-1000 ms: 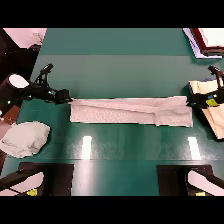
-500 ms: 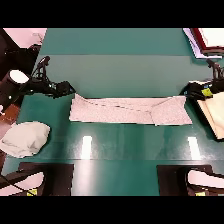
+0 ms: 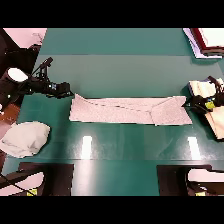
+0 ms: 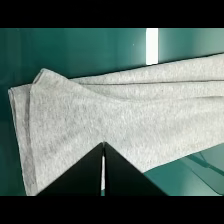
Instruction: Fold the shirts.
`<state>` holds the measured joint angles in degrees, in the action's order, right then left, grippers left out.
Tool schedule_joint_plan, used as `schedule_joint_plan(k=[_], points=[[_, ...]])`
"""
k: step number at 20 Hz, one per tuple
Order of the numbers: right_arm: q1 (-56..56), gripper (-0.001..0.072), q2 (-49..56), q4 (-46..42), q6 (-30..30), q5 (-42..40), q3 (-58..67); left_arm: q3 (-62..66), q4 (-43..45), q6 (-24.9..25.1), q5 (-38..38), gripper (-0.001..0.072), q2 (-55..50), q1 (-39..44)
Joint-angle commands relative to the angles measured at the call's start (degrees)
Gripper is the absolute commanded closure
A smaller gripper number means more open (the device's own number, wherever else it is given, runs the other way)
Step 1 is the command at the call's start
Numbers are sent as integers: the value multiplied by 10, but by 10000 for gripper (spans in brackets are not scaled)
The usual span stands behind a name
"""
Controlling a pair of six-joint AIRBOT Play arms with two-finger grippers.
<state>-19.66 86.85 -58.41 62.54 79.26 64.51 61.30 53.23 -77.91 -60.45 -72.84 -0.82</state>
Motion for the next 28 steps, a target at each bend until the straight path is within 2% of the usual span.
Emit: schedule_joint_plan(k=[1, 4, 6, 9, 10, 15, 19, 22, 24, 28], points=[[5, 45, 43, 19, -32, -8, -5, 1, -2, 1, -7, 672, 0, 0], [24, 97, 60, 19, -32, -12, -5, 1, -8, -2, -18, 681, 0, 0], [36, 202, 64, 19, -33, -9, -5, 1, -14, -2, -26, 681, 0, 9], [43, 630, 52, 18, -42, -3, -5, 2, -14, -2, -8, 682, -3, 64], [41, 697, 44, 18, -44, -1, -5, 8, -14, -2, 1, 682, -9, 86], [44, 700, -30, 20, -39, 33, -2, 123, -14, -17, 17, 682, -117, 193], [92, 700, -73, 25, 19, 85, 74, 252, -14, -28, 9, 682, -250, 279], [130, 701, -87, 106, 60, 117, 148, 314, -14, -42, 1, 682, -328, 323], [166, 701, -87, 141, 73, 124, 195, 335, -15, -47, 1, 682, -357, 347], [240, 701, -87, 137, 96, 122, 265, 338, -17, -46, 31, 682, -373, 365]])
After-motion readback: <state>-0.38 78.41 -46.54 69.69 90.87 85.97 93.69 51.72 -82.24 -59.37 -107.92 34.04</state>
